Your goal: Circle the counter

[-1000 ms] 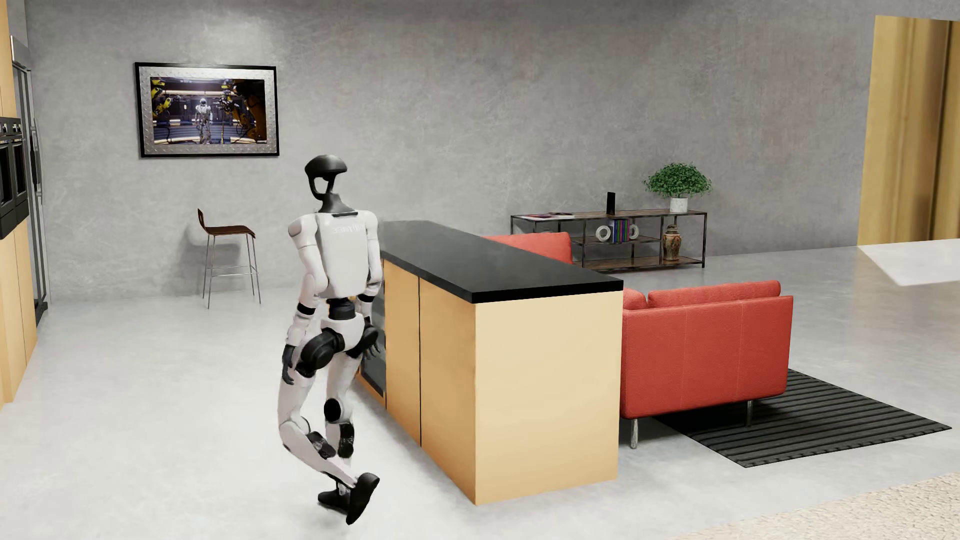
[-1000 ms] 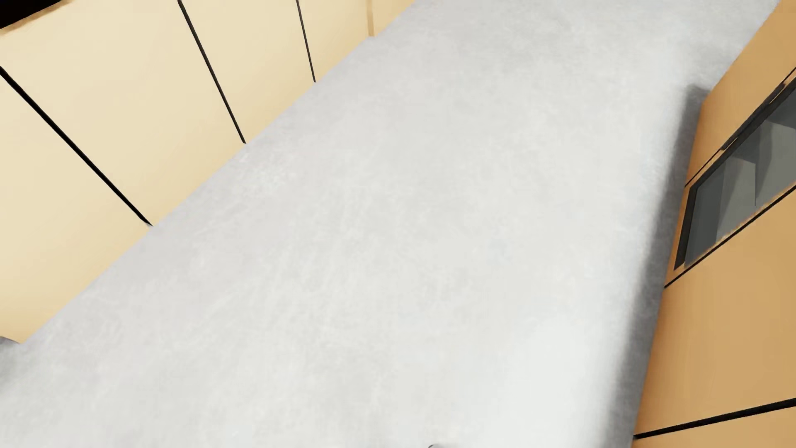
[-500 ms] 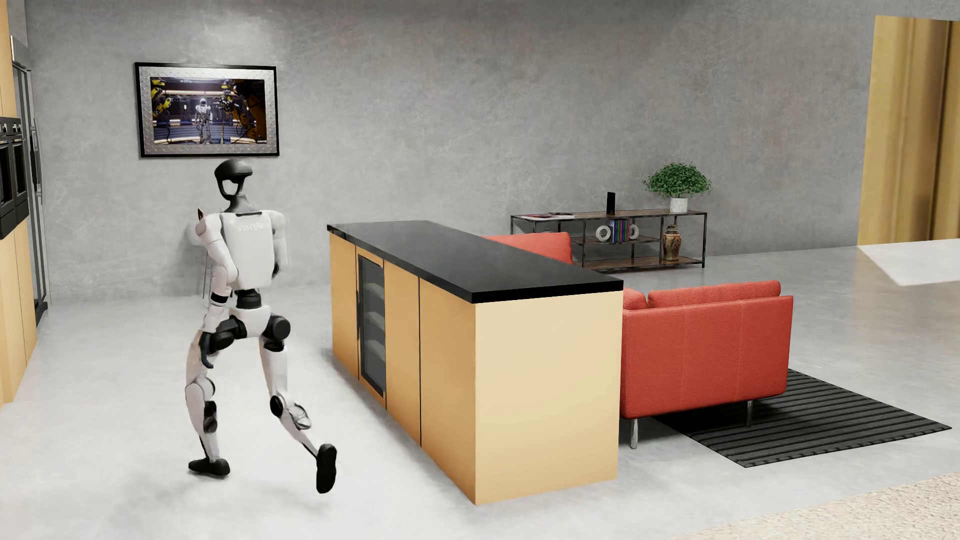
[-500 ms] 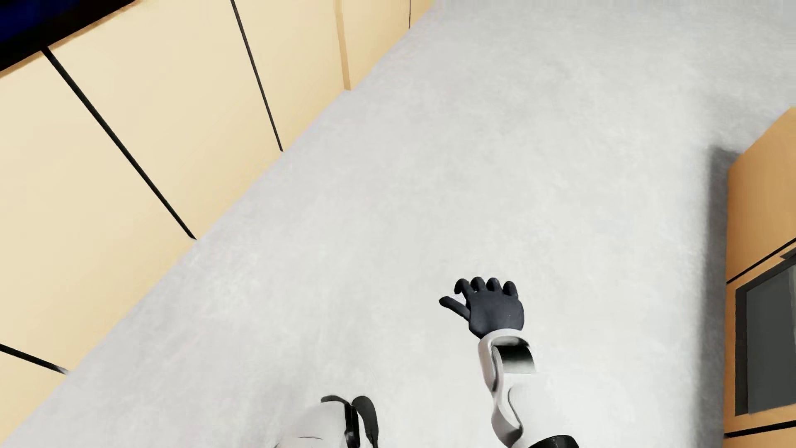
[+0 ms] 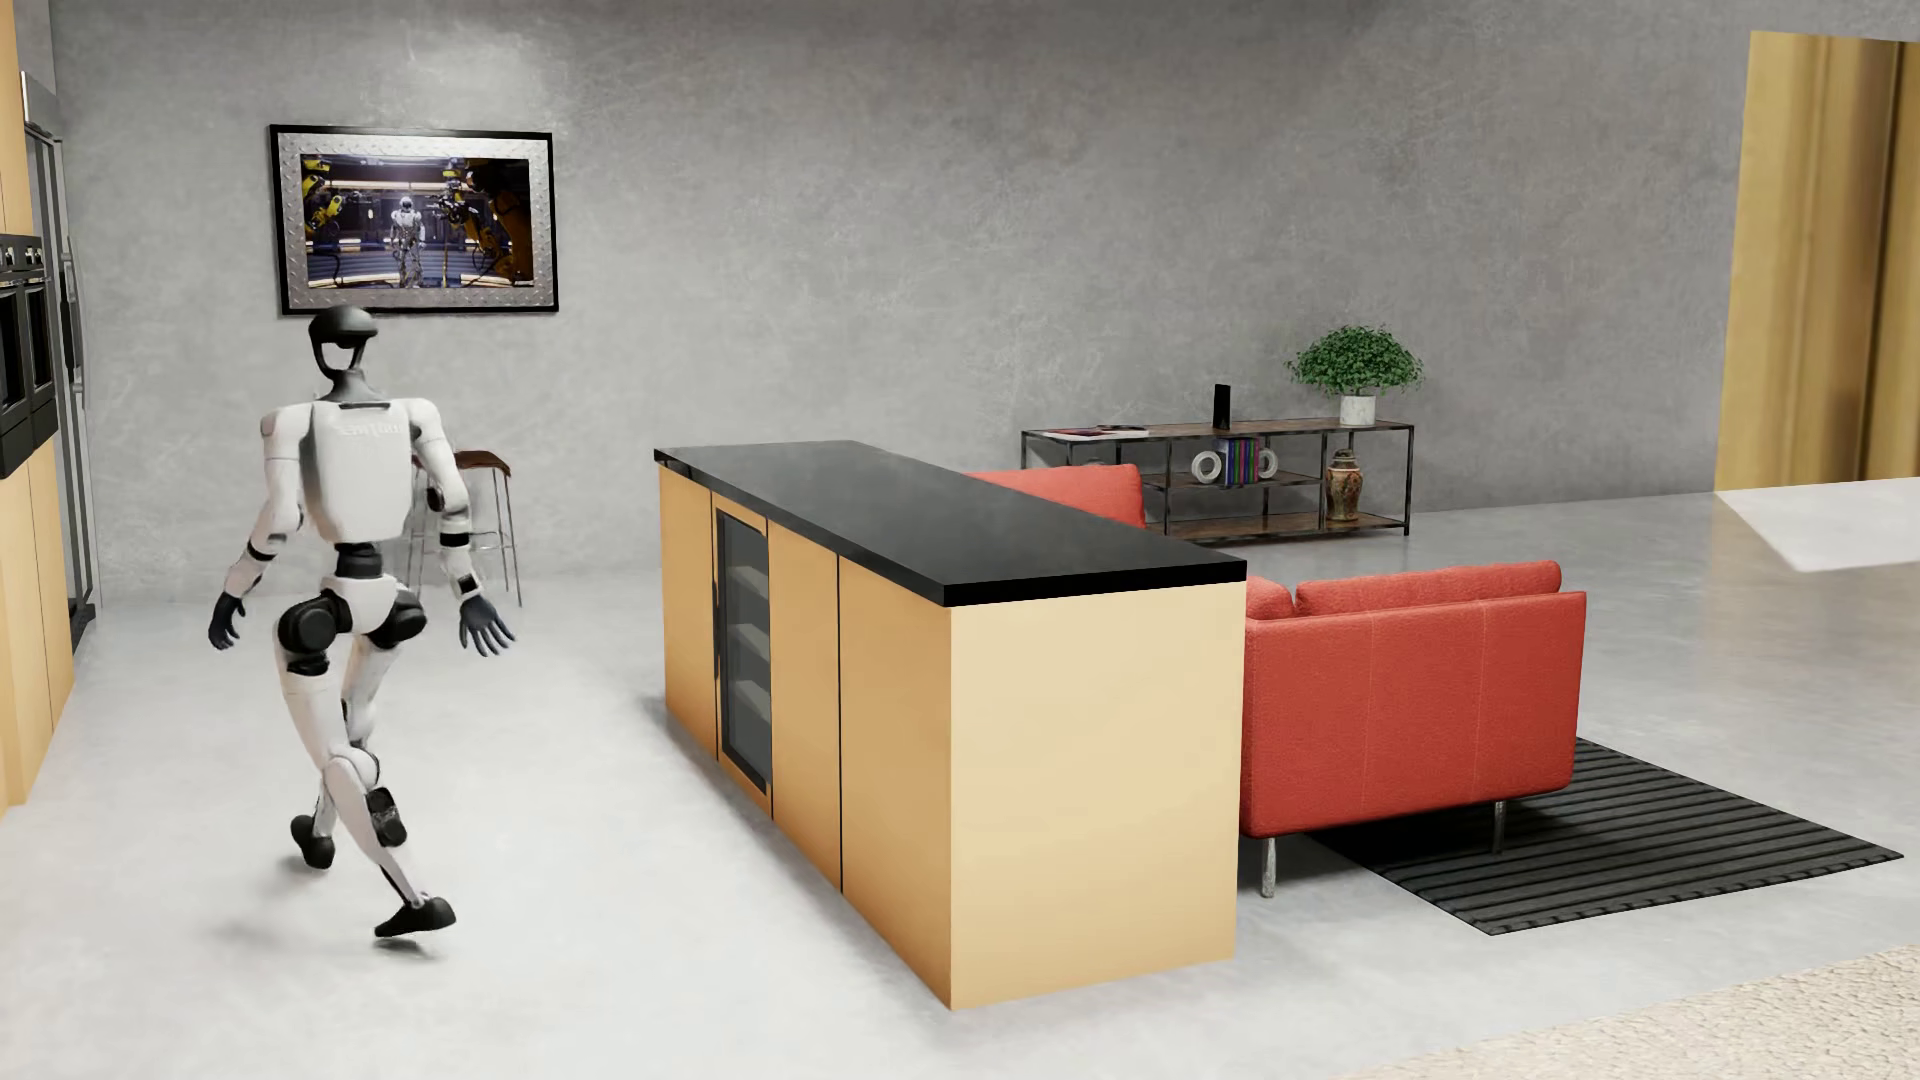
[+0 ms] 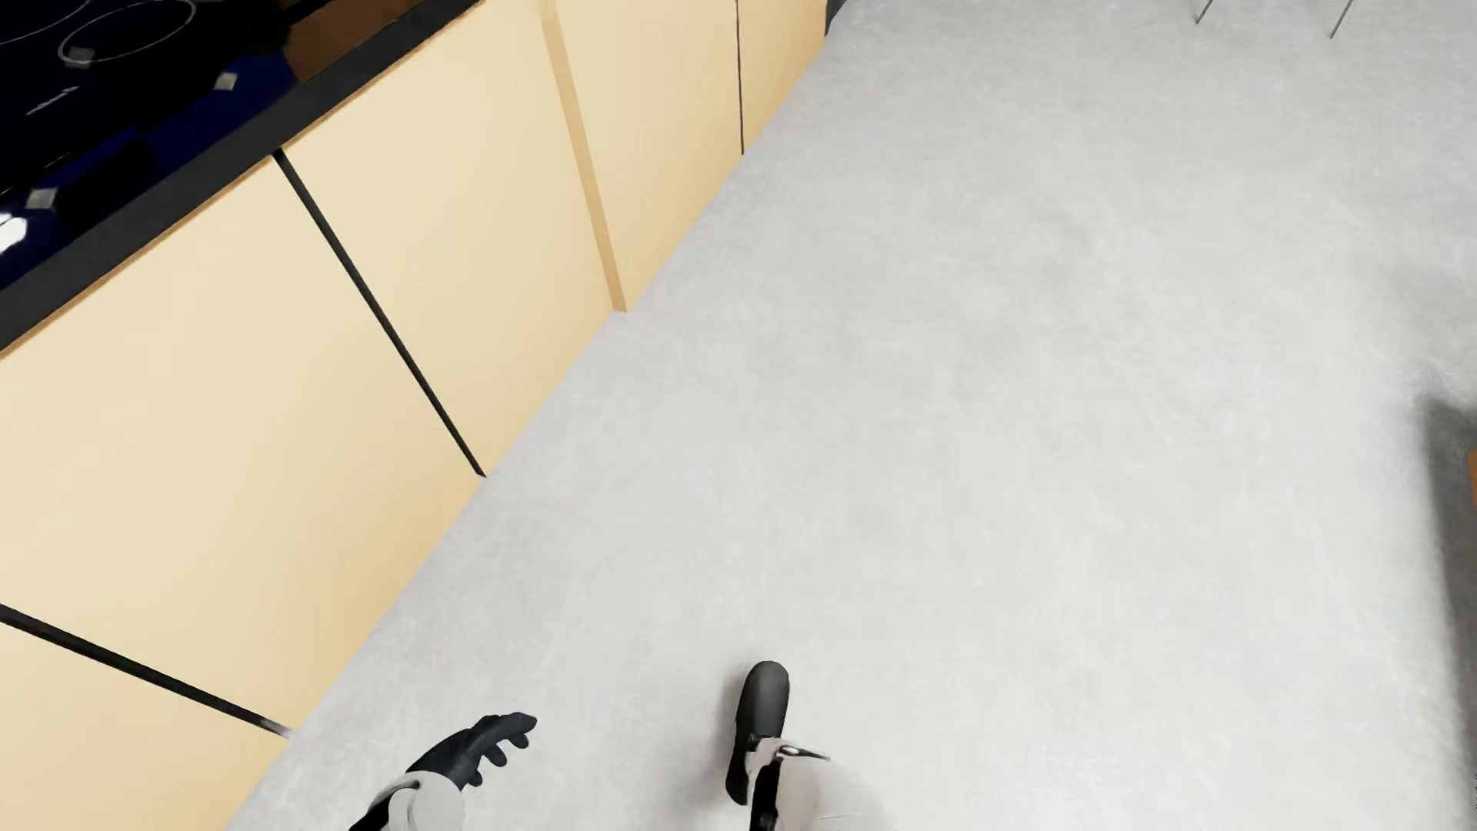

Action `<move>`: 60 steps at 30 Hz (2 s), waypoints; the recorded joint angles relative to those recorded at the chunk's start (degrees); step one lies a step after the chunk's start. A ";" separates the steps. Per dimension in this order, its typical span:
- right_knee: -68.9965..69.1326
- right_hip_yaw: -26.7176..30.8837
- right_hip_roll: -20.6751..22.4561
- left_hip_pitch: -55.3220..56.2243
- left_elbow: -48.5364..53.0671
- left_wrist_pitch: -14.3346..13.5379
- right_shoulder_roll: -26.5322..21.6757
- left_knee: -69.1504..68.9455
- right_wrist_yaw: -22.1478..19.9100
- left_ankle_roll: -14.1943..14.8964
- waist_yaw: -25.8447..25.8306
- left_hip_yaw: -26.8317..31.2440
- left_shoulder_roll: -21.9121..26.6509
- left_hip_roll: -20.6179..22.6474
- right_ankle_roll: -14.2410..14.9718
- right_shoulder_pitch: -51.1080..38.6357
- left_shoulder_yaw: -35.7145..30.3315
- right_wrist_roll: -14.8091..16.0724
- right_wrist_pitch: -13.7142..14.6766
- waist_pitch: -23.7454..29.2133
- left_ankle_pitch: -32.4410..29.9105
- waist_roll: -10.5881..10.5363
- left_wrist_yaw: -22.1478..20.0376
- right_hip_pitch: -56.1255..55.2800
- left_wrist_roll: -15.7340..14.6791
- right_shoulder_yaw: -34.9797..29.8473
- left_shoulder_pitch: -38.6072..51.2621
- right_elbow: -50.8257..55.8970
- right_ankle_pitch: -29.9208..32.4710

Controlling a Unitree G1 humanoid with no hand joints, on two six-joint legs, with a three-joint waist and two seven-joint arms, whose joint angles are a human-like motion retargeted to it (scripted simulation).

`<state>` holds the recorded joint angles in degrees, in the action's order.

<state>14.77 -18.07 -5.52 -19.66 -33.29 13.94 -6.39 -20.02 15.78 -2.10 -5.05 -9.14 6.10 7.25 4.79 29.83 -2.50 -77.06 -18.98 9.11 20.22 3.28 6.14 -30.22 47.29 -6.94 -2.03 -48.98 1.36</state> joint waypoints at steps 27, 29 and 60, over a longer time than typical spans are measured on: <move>65.17 10.71 -1.75 34.40 -8.76 4.98 2.67 -12.12 -8.74 2.67 5.23 -1.52 -5.08 -10.98 -2.97 -28.15 7.32 3.19 -2.53 2.07 -10.69 -1.01 5.50 18.60 8.15 2.59 -12.47 -1.15 0.91; 63.65 8.62 -3.67 29.37 -8.99 2.82 0.73 -8.49 -5.17 2.98 3.51 -1.69 -3.60 -9.33 -2.94 -21.37 5.81 -0.66 -1.67 2.11 -8.57 -0.13 5.55 8.42 10.05 1.67 -7.66 -1.89 1.26; 7.71 25.92 16.55 46.32 0.41 3.67 1.61 -0.56 -15.10 2.07 5.34 4.07 -4.28 -14.11 -15.72 -30.47 5.19 20.38 11.51 1.60 -29.19 -7.19 4.52 49.97 6.25 -9.33 -15.11 35.26 -15.19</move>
<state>22.48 7.86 11.03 26.66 -32.87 17.61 -4.79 -20.58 0.69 -0.03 0.28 -5.07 1.82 -6.86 -10.93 -0.63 2.69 -56.68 -7.47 10.71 -8.98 -3.92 10.66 19.75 53.54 -16.27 -17.14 -13.73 -13.83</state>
